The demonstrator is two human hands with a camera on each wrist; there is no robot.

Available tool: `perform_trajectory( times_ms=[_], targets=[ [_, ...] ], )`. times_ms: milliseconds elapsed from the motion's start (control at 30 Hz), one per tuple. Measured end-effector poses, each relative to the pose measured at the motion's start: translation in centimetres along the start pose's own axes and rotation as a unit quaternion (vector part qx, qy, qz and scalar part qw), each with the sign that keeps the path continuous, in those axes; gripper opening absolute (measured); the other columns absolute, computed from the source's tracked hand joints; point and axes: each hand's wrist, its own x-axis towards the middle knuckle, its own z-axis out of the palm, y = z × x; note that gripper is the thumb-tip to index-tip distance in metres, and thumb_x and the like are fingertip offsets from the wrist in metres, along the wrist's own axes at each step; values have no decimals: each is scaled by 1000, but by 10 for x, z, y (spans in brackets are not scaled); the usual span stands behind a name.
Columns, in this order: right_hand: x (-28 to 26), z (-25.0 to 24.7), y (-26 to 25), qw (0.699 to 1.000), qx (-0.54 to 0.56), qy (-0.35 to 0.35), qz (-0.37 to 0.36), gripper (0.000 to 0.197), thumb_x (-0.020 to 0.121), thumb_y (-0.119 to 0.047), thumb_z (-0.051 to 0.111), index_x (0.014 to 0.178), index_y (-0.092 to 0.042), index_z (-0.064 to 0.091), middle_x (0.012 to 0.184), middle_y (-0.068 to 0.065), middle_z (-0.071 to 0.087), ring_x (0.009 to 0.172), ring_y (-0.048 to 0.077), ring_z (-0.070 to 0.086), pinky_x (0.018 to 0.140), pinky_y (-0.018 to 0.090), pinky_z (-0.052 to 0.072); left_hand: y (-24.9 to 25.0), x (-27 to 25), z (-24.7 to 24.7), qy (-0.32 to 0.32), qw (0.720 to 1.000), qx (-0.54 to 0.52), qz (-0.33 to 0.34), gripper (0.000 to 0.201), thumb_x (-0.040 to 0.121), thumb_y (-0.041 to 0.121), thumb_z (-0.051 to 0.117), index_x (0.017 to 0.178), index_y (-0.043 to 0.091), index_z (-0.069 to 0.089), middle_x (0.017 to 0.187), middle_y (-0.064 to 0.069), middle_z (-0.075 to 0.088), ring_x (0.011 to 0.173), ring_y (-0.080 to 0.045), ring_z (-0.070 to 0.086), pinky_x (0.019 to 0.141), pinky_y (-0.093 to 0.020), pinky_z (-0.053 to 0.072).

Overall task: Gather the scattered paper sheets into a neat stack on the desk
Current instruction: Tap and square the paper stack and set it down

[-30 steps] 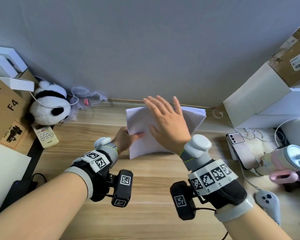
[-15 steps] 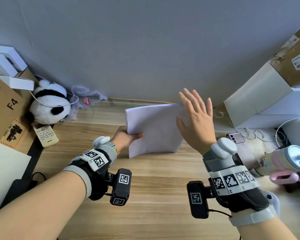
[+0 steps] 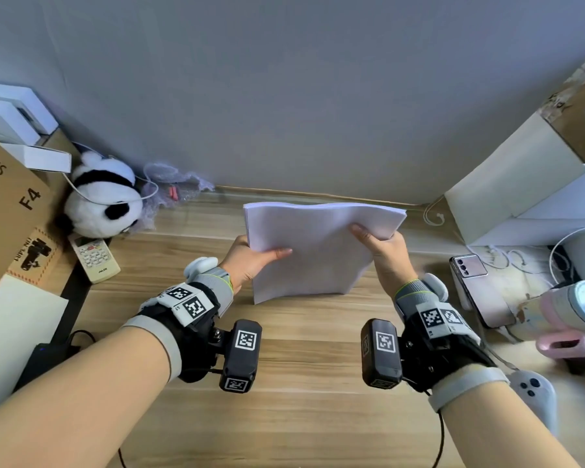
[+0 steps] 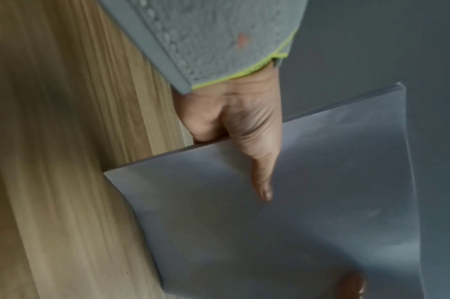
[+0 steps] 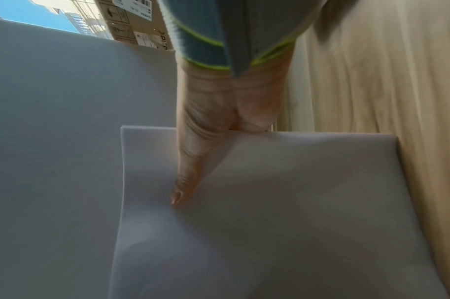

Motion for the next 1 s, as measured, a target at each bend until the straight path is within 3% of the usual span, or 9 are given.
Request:
perform_trajectory(
  times_ms=[133,267,367,567,733,800,900,967,1000],
  targets=[
    [0,-1,3,1000,17,-12,-21,10,78,-7,71,81,-17,69,74,-11,71,65,-3,63,64,14,51,1,1,-4,-1,1000,-13,13,24,69,13,81,85,25,68,105,-9,70,102,-22,64,96,-37,50],
    [1,-5,22,1000,12,-23,6,18,68,-15,75,85,-18,68,76,-12,72,66,-4,63,64,13,51,-9,7,-4,-21,1000,-3,6,28,70,6,79,81,27,65,91,-1,69,94,-19,63,98,-36,48],
    [2,-4,37,999,3,-23,38,16,75,-8,73,86,-18,67,86,-5,68,67,-6,63,66,12,51,-17,12,0,-13,1000,4,-15,27,72,8,79,92,22,67,104,-9,69,103,-22,63,101,-38,48],
    [4,3,64,993,-6,-41,113,4,85,-15,64,88,-15,66,91,3,66,84,16,59,80,30,46,-37,18,0,12,997,39,-69,42,80,24,72,117,7,64,111,-6,67,107,-21,61,93,-28,44],
    [10,5,73,995,-29,-22,88,16,96,-15,47,104,-14,61,93,-4,65,83,10,59,77,25,47,-45,35,0,-9,993,27,-113,83,65,51,70,130,2,51,130,-7,60,122,-24,56,110,-43,40],
    [11,5,80,995,-56,24,81,15,96,-12,44,101,-15,58,85,-8,60,74,5,54,70,18,44,-49,40,1,-37,986,31,-157,75,75,42,67,135,4,43,136,-7,54,127,-26,51,110,-47,38],
    [14,2,108,981,-134,68,124,31,94,-7,42,66,-17,37,65,-3,33,57,11,28,52,21,26,-51,35,3,-46,979,12,-200,46,92,12,55,135,-1,44,130,-17,56,113,-29,55,103,-47,44],
    [15,-2,132,969,-172,60,168,23,93,-3,41,71,-9,46,70,4,38,64,16,34,58,25,28,-61,34,4,-45,974,27,-220,41,94,0,47,135,-5,43,130,-23,55,110,-31,56,95,-46,46],
    [14,-2,140,963,-188,51,186,16,92,-3,42,84,-5,55,77,7,45,72,18,40,63,26,31,-67,33,5,-43,972,38,-229,42,94,-3,45,135,-6,42,130,-23,55,114,-33,55,98,-47,45]
  ],
)
